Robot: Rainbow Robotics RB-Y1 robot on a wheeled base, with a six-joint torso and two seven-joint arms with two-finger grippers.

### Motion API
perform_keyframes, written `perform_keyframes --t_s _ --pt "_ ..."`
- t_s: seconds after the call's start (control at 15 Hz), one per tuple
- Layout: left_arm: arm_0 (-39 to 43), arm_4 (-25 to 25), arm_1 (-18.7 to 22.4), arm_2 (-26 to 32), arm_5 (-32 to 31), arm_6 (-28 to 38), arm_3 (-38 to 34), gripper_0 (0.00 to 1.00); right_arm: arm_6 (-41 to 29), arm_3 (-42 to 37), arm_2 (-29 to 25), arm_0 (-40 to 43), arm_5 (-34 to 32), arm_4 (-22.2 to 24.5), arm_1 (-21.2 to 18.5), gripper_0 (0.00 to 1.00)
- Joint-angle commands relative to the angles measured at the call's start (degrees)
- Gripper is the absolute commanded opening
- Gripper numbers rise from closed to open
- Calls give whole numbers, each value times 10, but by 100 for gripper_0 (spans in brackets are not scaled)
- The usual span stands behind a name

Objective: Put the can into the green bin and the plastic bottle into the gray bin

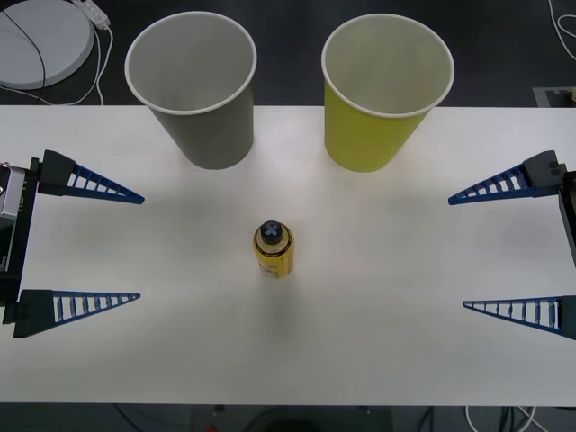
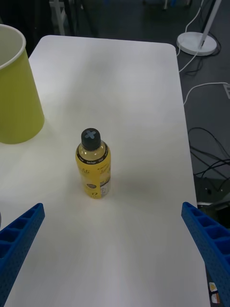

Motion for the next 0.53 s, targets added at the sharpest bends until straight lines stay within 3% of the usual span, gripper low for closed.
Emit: perform_keyframes --t_s 0.07,0.53 --pt "0 0 0 0 0 0 0 100 0 0 0 0 0 0 0 100" --pt "26 12 -9 -20 18 -4 10 100 0 0 0 0 0 0 0 100"
